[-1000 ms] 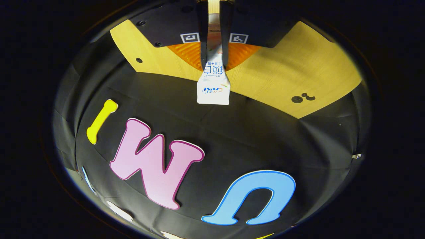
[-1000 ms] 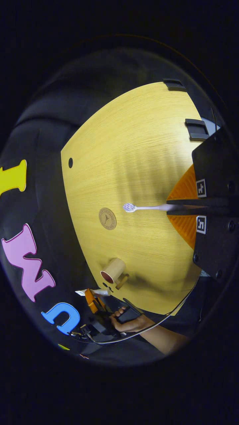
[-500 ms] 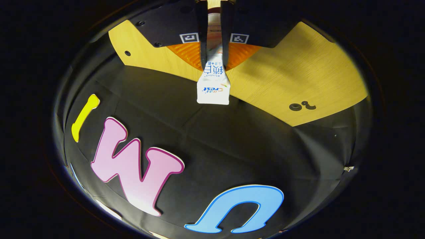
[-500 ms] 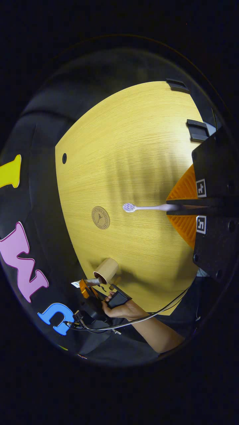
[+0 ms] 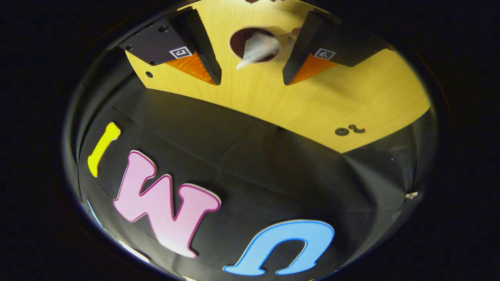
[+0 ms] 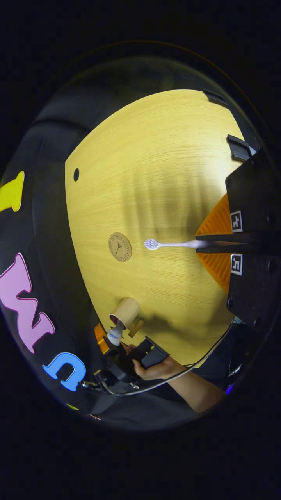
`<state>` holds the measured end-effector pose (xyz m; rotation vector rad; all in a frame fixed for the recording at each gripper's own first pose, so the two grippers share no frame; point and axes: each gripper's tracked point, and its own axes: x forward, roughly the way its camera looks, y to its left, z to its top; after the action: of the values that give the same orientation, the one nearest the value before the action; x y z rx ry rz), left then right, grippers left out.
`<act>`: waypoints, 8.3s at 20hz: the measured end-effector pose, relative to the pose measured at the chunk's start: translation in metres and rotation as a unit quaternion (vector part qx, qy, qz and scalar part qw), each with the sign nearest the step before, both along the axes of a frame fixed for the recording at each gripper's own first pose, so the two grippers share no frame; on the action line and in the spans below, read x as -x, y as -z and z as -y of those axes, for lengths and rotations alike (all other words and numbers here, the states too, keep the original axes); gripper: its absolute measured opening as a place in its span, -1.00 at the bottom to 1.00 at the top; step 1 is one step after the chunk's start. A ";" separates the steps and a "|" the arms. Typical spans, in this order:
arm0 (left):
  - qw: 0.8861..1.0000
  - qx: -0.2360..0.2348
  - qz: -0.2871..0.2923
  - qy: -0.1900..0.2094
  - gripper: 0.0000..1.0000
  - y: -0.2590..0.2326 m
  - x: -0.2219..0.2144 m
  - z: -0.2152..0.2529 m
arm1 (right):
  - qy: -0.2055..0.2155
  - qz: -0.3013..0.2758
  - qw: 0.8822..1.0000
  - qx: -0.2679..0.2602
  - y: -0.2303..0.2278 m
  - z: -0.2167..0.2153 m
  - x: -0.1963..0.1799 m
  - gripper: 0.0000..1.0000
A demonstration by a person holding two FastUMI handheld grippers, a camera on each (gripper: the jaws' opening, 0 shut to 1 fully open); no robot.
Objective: Put the toothbrush and toothpaste on the desktop into the cup, then pick up the cup and place it on the coaster on the desktop.
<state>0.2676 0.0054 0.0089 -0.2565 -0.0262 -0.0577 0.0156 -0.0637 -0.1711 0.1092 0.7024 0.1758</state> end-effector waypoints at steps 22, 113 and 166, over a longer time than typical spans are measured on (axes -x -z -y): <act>0.993 0.017 -0.091 -0.073 0.94 0.105 0.226 -0.075 | -0.175 0.229 0.956 -0.056 -0.142 -0.231 -0.168 -0.91; 0.884 -0.327 -0.315 0.112 -0.46 0.113 0.003 0.027 | 0.201 0.206 0.957 -0.022 -0.039 0.185 -0.061 0.97; 0.817 -0.422 -0.283 0.273 0.98 0.109 0.023 0.230 | 0.182 0.161 0.969 -0.050 -0.004 0.173 -0.038 0.97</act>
<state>0.2444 -0.2246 -0.1003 0.6334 0.6650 -0.5534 0.0539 -0.2364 -0.1669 0.2962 0.3392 -0.1241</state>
